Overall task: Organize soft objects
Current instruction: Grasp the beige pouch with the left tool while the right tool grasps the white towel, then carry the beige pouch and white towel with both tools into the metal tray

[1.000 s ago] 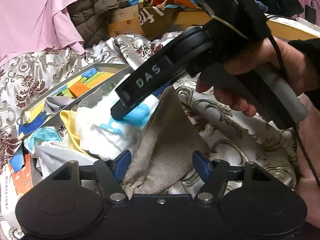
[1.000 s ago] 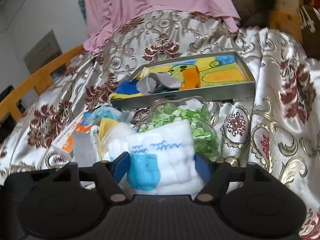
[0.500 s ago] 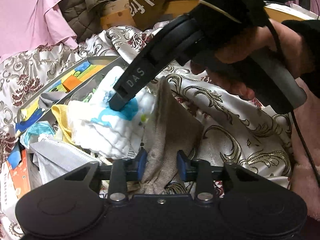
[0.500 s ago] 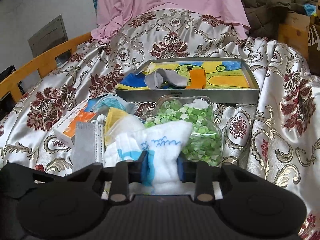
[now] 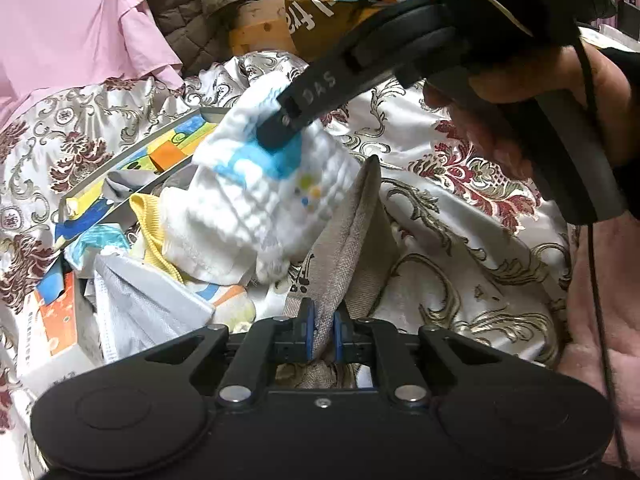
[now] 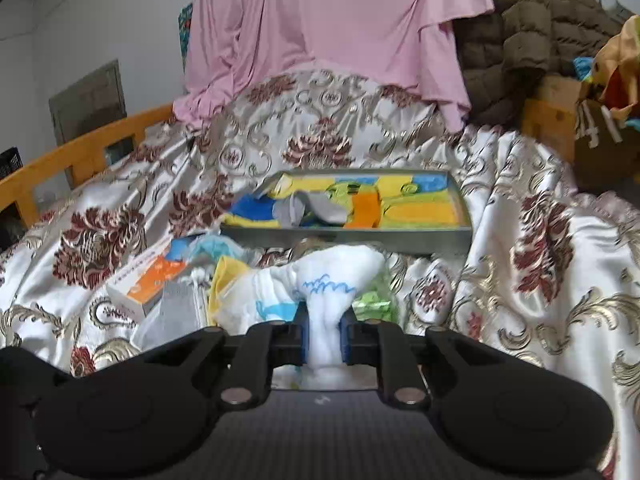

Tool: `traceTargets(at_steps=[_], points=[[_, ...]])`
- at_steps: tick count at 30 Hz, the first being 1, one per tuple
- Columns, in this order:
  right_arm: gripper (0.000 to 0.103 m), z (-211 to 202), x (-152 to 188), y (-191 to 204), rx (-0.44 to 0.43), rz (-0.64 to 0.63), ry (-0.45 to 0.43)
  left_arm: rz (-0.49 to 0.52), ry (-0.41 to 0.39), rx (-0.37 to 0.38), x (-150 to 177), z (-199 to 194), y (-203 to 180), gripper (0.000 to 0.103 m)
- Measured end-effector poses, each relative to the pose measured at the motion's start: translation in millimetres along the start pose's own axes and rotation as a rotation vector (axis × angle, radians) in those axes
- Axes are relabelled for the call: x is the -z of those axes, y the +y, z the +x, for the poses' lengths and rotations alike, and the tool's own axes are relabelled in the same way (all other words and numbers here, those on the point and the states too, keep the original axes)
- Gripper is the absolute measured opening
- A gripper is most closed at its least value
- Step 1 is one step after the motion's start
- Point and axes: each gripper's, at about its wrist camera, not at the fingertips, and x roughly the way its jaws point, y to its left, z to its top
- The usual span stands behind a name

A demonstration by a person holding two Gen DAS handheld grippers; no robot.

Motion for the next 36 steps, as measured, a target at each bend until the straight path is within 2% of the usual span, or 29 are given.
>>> traceTargets(at_steps=[5,12,17,25,36], points=[[0.015,-14.3,-2.5,-6.8,0.021,0.012,-0.048,-0.04,-0.007,-0.019,2.0,-17.3,-6.9,0.009],[0.015,-25.2,-4.0,-17.8,0.035,0.056,-0.084,-0.243,-0.033,-0.009,3.9,-39.2,2.3,0.008],[0.015,-32.6,-4.0,-22.2,0.037,0.073,-0.108,-0.354,-0.115,-0.028,-2.4,-55.4,15.9,0.008],[0.016,-35.6,-21.0,-32.3,0.032,0.111,-0.176,-0.509,-0.266,-0.033,-40.5,-65.9,65.8,0.008],[0.016,-17.3,-52.5,-62.2,0.031,0.164,-0.216,-0.571,-0.339,-0.007,-104.2,-35.9,123.0,0.007]])
